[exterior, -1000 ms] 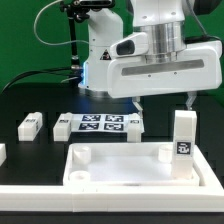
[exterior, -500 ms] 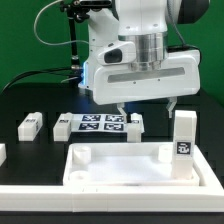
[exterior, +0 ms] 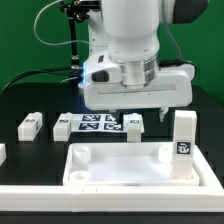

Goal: Assemble desk

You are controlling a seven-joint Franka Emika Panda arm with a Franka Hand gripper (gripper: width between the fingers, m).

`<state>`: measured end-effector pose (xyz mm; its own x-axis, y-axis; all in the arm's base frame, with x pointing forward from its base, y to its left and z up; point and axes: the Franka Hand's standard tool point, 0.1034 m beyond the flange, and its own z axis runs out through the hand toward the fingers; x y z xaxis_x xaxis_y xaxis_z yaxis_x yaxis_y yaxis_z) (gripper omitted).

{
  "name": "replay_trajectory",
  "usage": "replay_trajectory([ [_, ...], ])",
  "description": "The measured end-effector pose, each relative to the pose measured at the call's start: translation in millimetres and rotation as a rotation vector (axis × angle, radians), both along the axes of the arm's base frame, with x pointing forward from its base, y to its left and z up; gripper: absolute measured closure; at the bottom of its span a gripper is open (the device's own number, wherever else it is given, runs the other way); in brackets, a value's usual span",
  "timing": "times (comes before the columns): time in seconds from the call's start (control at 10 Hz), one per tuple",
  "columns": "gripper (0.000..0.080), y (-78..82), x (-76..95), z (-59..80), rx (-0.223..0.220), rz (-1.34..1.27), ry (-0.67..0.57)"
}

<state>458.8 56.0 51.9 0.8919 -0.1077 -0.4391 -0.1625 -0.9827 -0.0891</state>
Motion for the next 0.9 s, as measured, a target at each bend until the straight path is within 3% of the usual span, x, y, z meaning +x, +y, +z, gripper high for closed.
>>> replay_trajectory([
  [0.4,0.0150,0.9,-9.1,-5.7,0.033,0.007,0.197],
  [0.7,0.0150,2.6,-35.7,-26.6,0.036,0.041,0.362],
  [0.8,0.0150,1.6,-42.4,-23.6,0.052,0.040,0.460],
  [0.9,0.0150,0.3,-33.5,-28.4,0.047,0.039,0.435],
])
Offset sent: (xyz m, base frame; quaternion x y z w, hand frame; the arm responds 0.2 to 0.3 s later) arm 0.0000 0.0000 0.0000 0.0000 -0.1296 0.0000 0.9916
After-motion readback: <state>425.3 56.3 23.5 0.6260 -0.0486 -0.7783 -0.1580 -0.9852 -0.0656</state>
